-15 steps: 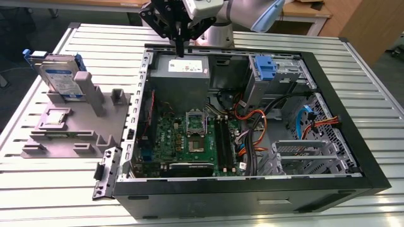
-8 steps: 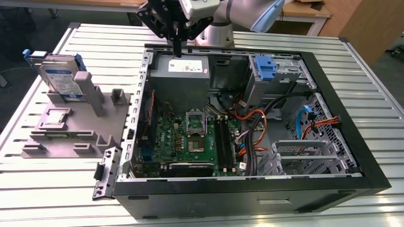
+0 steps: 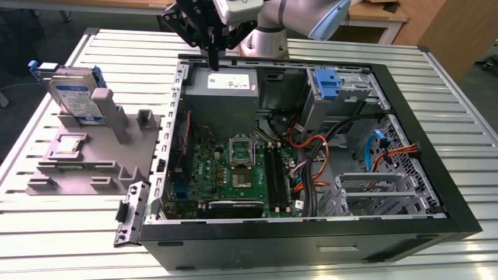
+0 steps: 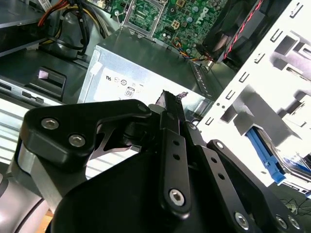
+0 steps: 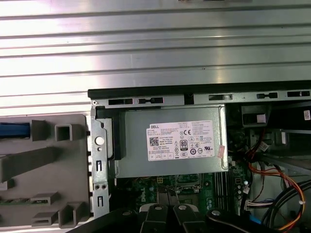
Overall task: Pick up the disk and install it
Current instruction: 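Reach for the disk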
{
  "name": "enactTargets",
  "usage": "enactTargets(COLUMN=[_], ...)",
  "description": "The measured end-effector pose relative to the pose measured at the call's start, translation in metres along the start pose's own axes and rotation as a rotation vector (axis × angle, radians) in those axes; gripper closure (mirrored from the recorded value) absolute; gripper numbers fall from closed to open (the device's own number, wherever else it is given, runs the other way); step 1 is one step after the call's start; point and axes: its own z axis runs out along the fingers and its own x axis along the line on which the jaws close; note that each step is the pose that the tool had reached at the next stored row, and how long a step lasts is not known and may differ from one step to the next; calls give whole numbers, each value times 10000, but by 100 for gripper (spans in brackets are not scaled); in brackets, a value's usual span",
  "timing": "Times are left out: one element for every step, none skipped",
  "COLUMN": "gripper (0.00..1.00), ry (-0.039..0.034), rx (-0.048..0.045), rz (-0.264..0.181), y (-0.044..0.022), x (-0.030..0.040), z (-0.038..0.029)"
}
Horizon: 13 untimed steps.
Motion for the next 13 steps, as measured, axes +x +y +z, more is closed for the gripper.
enactTargets(gripper=[90,90,90,90,90,90,90,90,90,90,90,90,90], ry=[0,0,-1,-2,-1,-2,0,0,0,-1,0,-1,0], rx=[0,0,-1,-1,-1,-2,-1,0,0,-1,0,-1,0], rz=[0,0,0,2,2,0,-1,0,0,-1,0,0,0], y=[0,0,0,-1,-1,-1,-1,-1,-2,-2,-2,-2,-2], x=[0,0,1,10,15,16,17,20,22,23,26,28,29], z=[0,0,1,1,1,1,0,0,0,1,1,1,1])
